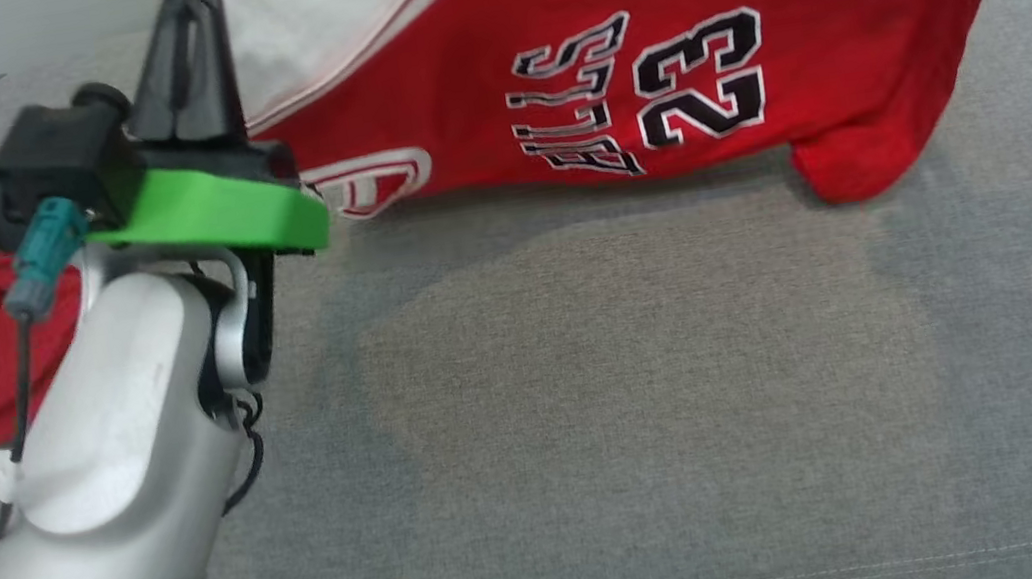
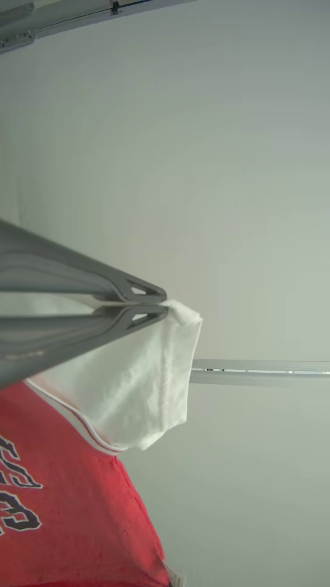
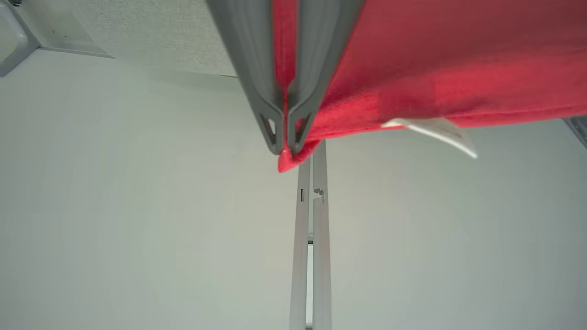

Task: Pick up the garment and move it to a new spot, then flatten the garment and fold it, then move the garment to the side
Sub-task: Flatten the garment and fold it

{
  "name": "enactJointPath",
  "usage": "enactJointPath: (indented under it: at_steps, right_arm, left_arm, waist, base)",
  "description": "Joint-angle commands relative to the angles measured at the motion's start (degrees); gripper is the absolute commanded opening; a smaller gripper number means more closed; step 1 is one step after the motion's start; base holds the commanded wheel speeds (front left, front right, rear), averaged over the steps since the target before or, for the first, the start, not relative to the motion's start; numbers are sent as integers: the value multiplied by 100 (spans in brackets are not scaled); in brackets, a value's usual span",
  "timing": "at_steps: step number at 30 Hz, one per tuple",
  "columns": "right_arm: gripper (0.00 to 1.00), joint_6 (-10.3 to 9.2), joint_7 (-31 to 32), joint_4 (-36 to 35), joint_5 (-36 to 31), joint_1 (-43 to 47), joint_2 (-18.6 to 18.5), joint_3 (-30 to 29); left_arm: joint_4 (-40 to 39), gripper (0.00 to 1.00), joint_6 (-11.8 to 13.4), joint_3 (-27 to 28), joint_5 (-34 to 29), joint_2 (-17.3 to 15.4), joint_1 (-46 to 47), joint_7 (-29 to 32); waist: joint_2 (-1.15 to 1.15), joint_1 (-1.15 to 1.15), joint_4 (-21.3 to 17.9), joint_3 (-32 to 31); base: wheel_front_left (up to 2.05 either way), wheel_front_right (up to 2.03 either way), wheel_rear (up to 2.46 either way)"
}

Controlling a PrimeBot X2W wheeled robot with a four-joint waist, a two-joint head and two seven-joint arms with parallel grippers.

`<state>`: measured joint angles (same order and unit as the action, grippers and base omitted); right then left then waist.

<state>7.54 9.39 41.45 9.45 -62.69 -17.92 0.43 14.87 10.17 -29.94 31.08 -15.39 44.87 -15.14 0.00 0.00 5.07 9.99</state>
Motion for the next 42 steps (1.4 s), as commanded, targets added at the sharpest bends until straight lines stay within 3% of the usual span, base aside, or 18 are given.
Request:
enactJointPath:
  at_steps: [1, 6, 11, 17, 23, 27, 34, 37, 38, 39, 42]
  right_arm:
    - [0, -9, -59, -87, 59, -78, -57, 23]
    - [0, -9, 23, -528, 279, -151, -47, 188]
    - [0, -7, 569, -922, 669, -45, 54, 497]
    - [0, -7, 1203, -1361, 1097, 127, 103, 841]
    - [0, -7, 1252, -1290, 1260, -190, 332, 852]
    - [0, -6, 963, -808, 1008, -776, 709, 610]
    - [0, -4, -279, 229, 170, -2114, 1341, -474]
    - [0, -4, -1039, 537, -378, -2551, 1454, -1065]
    - [0, -9, -1520, 650, -807, -2829, 1448, -1691]
    - [0, -9, -1713, 704, -1033, -2984, 1466, -1954]
    - [0, -4, -2154, 1151, -1113, -3399, 1543, -2143]
  left_arm:
    - [-53, 0, 38, 35, -48, -29, 131, -1]
    - [-166, 0, -61, 142, 10, -90, 505, 85]
    - [-145, 0, -189, 129, 46, -179, 922, 421]
    - [135, 0, -304, 152, 159, -88, 1483, 690]
    - [700, 0, -401, 138, -28, -99, 2274, 640]
    - [1248, 0, -260, 187, -369, -191, 3118, 430]
    - [1714, 0, -355, 119, -1048, -258, 4488, 19]
    - [1434, 0, -328, 300, -1320, -242, 4877, -12]
    - [1138, 0, -326, 496, -1405, -186, 4947, -3]
    - [988, 0, -388, 510, -1557, -158, 4993, 3]
    - [655, 0, -524, 683, -1783, -67, 5172, 2]
  waist:
    - [0, 0, -189, -141]
    - [0, 0, -374, -149]
    - [0, 0, -534, 38]
    - [0, 0, -658, 656]
    - [0, 0, -799, 1307]
    - [0, 0, -992, 1847]
    - [0, 0, -1215, 2441]
    - [0, 0, -1309, 2514]
    - [0, 0, -1381, 2539]
    - [0, 0, -1398, 2566]
    - [0, 0, -1430, 2620]
  base:
    - [0, 0, 0]
    - [0, 0, 0]
    - [0, 0, 0]
    - [0, 0, 0]
    - [0, 0, 0]
    - [0, 0, 0]
    - [0, 0, 0]
    - [0, 0, 0]
    - [0, 0, 0]
    - [0, 0, 0]
    - [0, 0, 0]
